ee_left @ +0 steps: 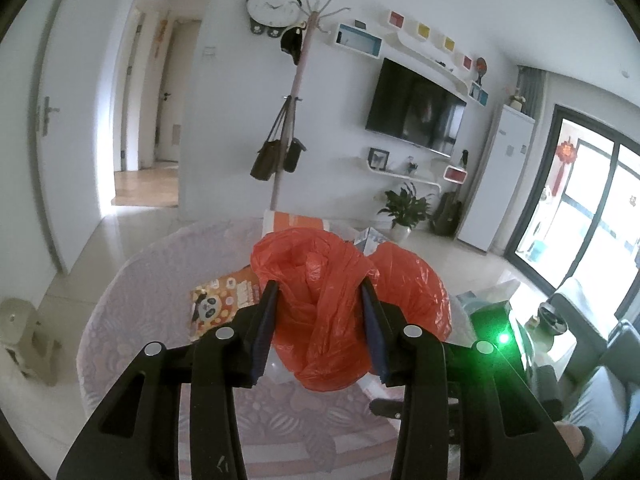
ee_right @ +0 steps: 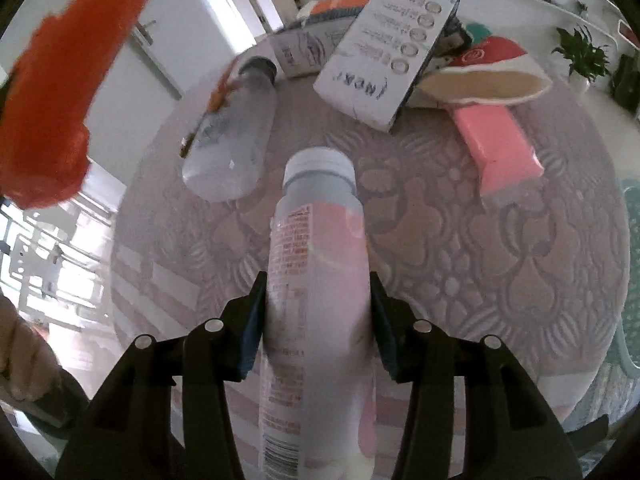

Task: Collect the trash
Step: 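Grasp the white milk bottle with the right gripper while the left gripper lifts the bag, then carry bag and bottle over the blue basket and open both grippers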

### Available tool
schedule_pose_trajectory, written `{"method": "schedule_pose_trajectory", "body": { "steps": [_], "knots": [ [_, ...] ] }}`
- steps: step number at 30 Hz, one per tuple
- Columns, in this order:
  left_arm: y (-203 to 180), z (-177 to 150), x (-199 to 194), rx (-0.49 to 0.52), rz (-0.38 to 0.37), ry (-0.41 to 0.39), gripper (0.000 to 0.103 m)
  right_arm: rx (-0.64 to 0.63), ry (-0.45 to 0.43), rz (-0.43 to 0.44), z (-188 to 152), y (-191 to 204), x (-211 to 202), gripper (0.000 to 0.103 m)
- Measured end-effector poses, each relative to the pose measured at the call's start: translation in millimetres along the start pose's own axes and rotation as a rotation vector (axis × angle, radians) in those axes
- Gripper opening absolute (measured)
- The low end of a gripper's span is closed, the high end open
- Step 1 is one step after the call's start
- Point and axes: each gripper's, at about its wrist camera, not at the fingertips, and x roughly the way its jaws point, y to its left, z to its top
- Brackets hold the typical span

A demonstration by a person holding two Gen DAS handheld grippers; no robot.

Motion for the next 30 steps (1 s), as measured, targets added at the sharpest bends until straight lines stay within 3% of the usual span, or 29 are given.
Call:
{"method": "schedule_pose_trajectory", "body": {
  "steps": [5, 11, 14, 20, 24, 30],
  "knots": [
    [-7, 4, 4, 0.014, -0.012, -0.01, 0.039, 0.006, -0.127, 0.011, -11, -8, -47, 0.044],
    [-44, 15, 29, 0.048, -0.08, -0.004, 0.039, 0.089, -0.283, -0.007, -22, -50, -110, 0.044],
    [-76, 20, 47, 0.089, -0.126, 0.004, 0.039, 0.149, -0.381, -0.065, -28, -83, -142, 0.044],
    [-145, 24, 97, 0.127, -0.251, 0.042, 0.039, 0.316, -0.533, -0.274, -49, -164, -196, 0.044],
    [-197, 14, 150, 0.157, -0.296, 0.118, 0.039, 0.437, -0.58, -0.398, -68, -217, -207, 0.044],
    [-256, -20, 226, 0.24, -0.325, 0.287, 0.039, 0.602, -0.533, -0.464, -91, -289, -174, 0.044]
  ]
}}
